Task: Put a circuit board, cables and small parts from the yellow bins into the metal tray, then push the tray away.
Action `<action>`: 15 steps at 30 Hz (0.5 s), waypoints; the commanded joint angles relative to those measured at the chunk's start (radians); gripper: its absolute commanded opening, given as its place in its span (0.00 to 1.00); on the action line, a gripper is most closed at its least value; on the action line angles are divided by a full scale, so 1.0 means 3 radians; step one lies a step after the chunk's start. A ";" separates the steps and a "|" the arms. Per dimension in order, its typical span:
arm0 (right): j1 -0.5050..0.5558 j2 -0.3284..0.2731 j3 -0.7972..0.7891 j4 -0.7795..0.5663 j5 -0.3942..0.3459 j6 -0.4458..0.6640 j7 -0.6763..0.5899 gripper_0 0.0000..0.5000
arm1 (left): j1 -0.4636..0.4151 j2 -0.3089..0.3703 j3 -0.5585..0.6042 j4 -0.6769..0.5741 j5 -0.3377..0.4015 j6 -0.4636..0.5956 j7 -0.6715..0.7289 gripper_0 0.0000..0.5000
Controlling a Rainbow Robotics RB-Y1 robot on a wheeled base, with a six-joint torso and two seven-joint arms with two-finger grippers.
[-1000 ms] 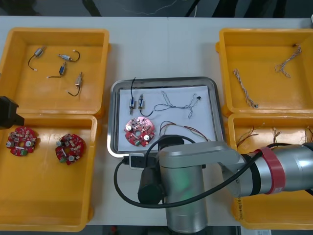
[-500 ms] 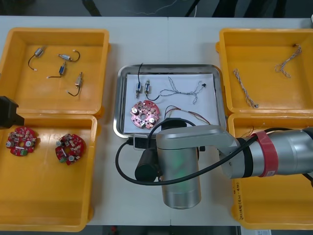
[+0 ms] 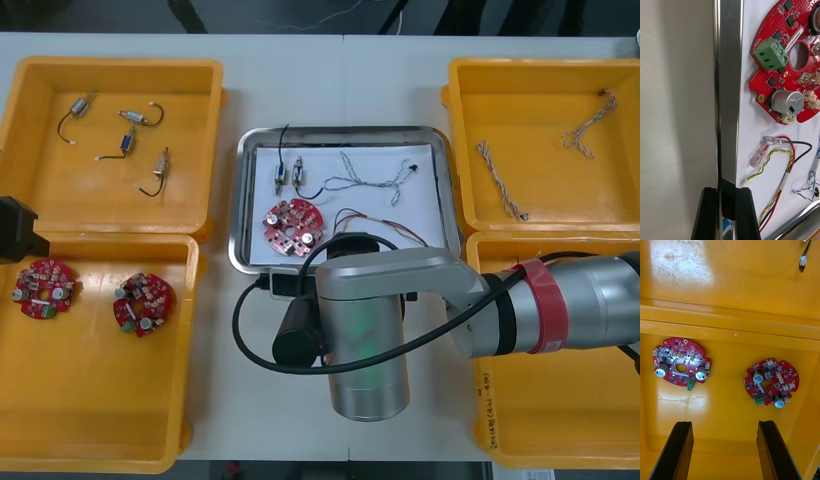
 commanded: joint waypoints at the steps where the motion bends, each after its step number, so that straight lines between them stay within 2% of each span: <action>1: -0.0199 0.0015 0.0039 -0.0025 0.0012 -0.0025 -0.0110 0.00 | 0.0048 0.0153 0.0116 -0.0100 -0.0027 0.0021 -0.0286 1.00; 15: -0.0404 0.0015 0.0039 0.0170 0.0006 -0.0107 -0.0095 0.00 | 0.0048 0.0153 0.0116 -0.0100 -0.0027 0.0021 -0.0286 1.00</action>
